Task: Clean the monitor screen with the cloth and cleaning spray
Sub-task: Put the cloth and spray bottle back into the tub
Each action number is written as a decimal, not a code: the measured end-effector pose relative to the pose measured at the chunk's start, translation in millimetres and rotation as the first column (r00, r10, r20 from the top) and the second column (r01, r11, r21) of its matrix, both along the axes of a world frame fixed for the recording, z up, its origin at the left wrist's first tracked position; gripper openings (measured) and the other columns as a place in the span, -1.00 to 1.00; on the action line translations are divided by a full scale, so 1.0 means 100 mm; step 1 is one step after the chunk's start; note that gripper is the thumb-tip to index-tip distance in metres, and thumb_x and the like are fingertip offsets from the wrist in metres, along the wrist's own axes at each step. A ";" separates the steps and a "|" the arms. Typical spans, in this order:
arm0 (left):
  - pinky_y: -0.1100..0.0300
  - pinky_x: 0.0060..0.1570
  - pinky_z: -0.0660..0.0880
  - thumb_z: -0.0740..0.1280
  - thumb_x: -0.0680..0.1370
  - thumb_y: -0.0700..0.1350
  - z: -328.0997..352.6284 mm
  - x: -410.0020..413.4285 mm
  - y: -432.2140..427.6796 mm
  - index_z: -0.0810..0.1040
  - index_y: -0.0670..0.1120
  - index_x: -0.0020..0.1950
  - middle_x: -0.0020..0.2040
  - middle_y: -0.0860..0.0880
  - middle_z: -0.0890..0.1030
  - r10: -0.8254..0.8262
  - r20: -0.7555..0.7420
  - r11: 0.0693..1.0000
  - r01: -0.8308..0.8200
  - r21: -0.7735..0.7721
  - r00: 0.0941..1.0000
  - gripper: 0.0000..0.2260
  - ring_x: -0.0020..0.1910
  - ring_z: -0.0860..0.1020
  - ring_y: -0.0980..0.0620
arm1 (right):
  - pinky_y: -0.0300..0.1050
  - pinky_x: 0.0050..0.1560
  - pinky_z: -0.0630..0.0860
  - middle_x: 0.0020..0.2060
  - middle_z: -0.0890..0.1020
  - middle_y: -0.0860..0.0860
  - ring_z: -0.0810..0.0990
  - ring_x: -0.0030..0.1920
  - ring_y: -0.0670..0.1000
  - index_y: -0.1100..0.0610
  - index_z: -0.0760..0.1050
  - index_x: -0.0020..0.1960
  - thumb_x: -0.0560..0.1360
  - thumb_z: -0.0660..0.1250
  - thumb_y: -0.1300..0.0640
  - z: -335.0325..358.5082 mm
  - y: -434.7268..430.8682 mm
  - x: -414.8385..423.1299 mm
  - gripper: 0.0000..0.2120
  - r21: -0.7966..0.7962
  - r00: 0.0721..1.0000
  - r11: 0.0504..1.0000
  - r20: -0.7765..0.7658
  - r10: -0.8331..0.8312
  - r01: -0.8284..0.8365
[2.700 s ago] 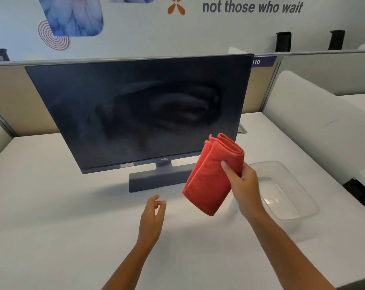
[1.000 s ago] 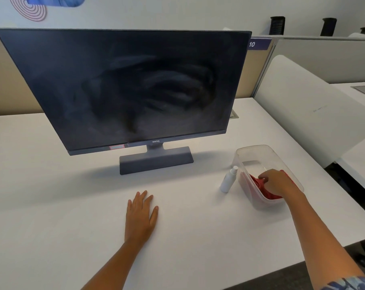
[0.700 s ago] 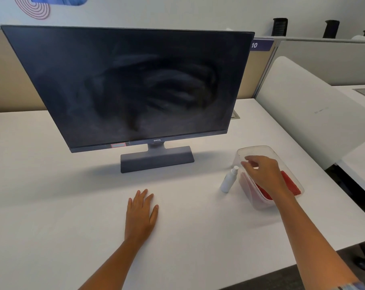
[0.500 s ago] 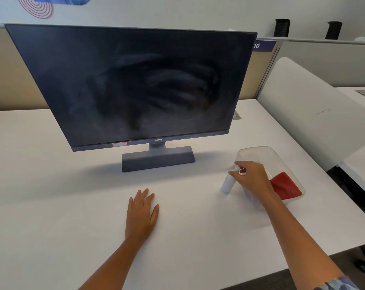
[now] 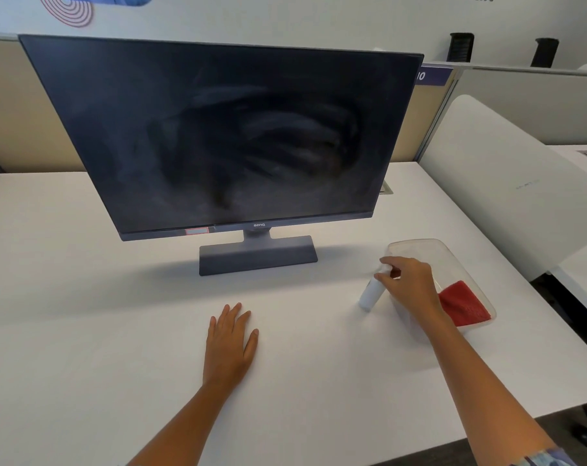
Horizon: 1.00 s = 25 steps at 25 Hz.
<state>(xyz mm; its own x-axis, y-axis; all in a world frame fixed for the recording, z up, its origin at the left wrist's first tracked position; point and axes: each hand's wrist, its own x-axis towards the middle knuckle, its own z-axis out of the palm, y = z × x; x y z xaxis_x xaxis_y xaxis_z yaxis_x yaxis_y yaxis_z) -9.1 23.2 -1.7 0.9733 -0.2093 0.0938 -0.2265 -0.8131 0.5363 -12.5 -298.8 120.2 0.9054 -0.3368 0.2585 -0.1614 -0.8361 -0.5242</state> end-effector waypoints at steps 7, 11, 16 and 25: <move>-0.03 0.46 -0.05 0.08 0.52 0.05 -0.02 0.01 0.00 0.40 -0.11 0.33 0.44 -0.11 0.33 -0.004 0.005 1.000 0.004 0.008 1.000 -0.55 0.47 0.18 -0.12 | -0.18 0.01 0.50 0.04 0.67 0.19 0.62 -0.15 0.06 0.25 0.59 0.15 0.40 0.48 0.24 0.49 -0.19 0.01 -0.67 0.048 0.973 0.997 0.221 -0.064 0.055; -0.02 0.46 -0.06 0.08 0.52 0.06 -0.02 0.01 0.00 0.40 -0.10 0.33 0.44 -0.11 0.33 -0.002 0.003 1.000 0.002 0.008 1.000 -0.55 0.47 0.17 -0.11 | -0.06 0.05 0.55 0.06 0.66 0.20 0.66 -0.09 0.15 0.24 0.58 0.18 0.40 0.48 0.22 0.59 -0.39 0.02 -0.65 0.058 0.958 0.991 0.254 -0.132 0.121; -0.01 0.46 -0.06 0.08 0.51 0.06 -0.02 0.01 0.00 0.40 -0.11 0.33 0.44 -0.11 0.33 -0.001 -0.001 1.000 0.001 0.005 1.000 -0.55 0.47 0.17 -0.11 | 0.02 0.08 0.55 0.10 0.64 0.24 0.65 -0.05 0.20 0.26 0.55 0.21 0.42 0.45 0.26 0.40 -0.57 0.08 -0.64 0.038 0.966 0.982 0.176 -0.188 0.184; -0.02 0.46 -0.05 0.08 0.52 0.07 0.00 0.01 0.00 0.40 -0.10 0.33 0.44 -0.10 0.33 -0.001 -0.002 1.000 0.001 0.012 1.000 -0.55 0.47 0.17 -0.11 | 0.05 0.16 0.50 0.11 0.62 0.28 0.62 0.03 0.26 0.27 0.52 0.24 0.42 0.44 0.28 0.00 -0.74 0.23 -0.60 0.050 0.966 0.966 0.030 -0.256 0.255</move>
<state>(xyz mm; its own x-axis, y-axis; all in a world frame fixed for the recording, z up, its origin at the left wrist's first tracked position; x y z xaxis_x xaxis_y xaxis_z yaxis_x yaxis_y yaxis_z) -8.4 23.3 -1.6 0.9733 -0.2116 0.0890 -0.2263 -0.8193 0.5268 10.5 -372.9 120.0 0.7782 -0.5678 0.2684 -0.3469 -0.7449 -0.5698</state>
